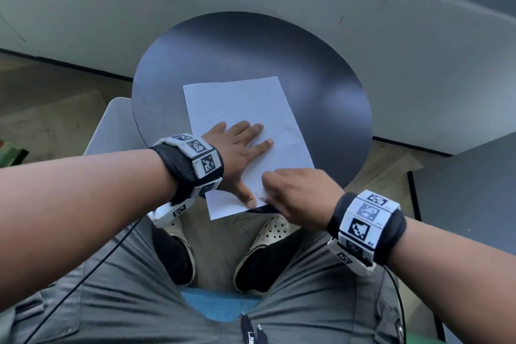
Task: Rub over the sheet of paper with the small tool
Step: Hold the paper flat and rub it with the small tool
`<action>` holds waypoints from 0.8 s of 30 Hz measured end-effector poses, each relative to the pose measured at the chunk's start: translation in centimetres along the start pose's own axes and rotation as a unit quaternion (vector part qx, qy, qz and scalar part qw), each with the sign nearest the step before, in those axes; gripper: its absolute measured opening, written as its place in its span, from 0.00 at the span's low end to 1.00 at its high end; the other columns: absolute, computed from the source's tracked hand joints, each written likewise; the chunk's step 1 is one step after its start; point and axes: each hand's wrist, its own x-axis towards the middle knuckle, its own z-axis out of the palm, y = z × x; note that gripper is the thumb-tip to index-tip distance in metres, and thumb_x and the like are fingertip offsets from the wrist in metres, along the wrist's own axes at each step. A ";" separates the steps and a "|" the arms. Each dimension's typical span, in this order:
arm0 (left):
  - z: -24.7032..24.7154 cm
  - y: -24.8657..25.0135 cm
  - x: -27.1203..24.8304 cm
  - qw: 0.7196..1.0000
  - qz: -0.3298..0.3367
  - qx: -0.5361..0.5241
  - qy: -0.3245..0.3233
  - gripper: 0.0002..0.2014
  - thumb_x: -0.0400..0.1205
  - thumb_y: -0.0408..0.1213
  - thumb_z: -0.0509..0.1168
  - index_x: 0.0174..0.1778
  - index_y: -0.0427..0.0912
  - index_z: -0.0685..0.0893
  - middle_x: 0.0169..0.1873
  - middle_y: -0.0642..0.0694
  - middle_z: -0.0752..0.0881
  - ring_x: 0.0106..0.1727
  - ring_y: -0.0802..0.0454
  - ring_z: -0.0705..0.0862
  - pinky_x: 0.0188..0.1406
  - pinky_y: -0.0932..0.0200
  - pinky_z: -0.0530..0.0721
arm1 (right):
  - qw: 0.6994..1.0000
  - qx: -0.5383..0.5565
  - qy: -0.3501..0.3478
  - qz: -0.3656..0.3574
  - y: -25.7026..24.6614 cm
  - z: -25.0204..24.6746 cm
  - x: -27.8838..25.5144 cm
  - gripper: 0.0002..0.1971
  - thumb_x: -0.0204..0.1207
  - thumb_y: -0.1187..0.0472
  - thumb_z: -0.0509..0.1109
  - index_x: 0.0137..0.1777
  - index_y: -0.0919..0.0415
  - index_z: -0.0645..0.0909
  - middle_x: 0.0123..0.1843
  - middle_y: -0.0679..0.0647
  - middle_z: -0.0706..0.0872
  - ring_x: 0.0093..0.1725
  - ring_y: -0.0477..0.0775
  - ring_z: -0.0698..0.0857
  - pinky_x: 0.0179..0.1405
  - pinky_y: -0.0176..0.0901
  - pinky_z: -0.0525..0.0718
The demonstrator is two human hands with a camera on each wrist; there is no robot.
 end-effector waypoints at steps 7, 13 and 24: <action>-0.5 -0.2 0.2 1.000 0.001 0.000 -0.023 0.67 0.58 0.85 0.59 0.85 0.54 0.36 0.86 0.47 0.36 0.86 0.45 0.39 0.81 0.34 0.53 | 0.990 -0.003 0.043 0.131 2.5 -1.1 2.5 0.11 0.83 0.45 0.55 0.47 0.52 0.63 0.49 0.58 0.84 0.46 0.66 0.82 0.39 0.52 0.77; -0.3 -0.3 0.4 0.999 0.007 -0.008 -0.042 0.68 0.58 0.85 0.60 0.84 0.55 0.33 0.85 0.47 0.32 0.86 0.45 0.36 0.81 0.31 0.50 | 0.997 -0.018 -0.007 0.074 2.9 -1.7 2.7 0.08 0.82 0.49 0.59 0.53 0.52 0.69 0.52 0.53 0.82 0.51 0.62 0.81 0.43 0.49 0.76; -0.3 -0.6 0.6 0.999 0.016 -0.001 -0.044 0.69 0.56 0.85 0.60 0.84 0.55 0.32 0.85 0.47 0.32 0.86 0.44 0.36 0.79 0.29 0.54 | 0.996 -0.012 0.008 0.089 3.5 -1.8 2.9 0.11 0.83 0.45 0.55 0.49 0.53 0.66 0.50 0.54 0.83 0.49 0.63 0.82 0.43 0.52 0.80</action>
